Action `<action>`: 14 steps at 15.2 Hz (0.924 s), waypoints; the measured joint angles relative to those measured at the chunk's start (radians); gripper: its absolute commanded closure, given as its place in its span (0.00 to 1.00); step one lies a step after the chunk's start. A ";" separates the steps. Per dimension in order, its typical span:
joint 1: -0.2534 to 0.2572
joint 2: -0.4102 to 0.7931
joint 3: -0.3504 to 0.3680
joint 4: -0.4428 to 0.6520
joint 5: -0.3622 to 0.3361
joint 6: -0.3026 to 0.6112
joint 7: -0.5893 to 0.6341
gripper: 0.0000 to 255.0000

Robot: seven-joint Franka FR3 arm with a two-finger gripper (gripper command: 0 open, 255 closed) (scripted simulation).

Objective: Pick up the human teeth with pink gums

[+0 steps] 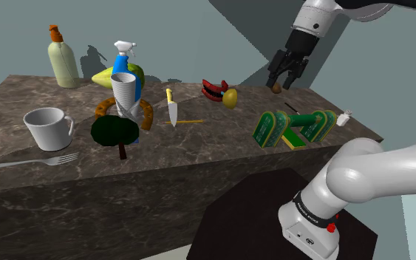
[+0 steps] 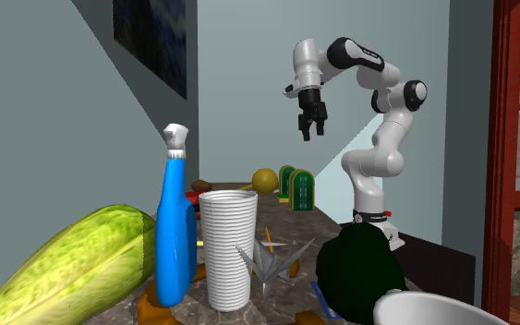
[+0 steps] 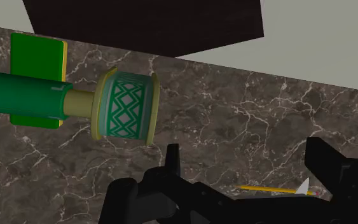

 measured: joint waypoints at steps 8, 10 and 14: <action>-0.002 0.230 -0.015 0.082 -0.028 0.129 -0.033 0.00; -0.004 0.312 -0.023 0.116 -0.038 0.172 -0.047 0.00; -0.005 0.470 -0.030 0.207 -0.049 0.228 -0.060 0.00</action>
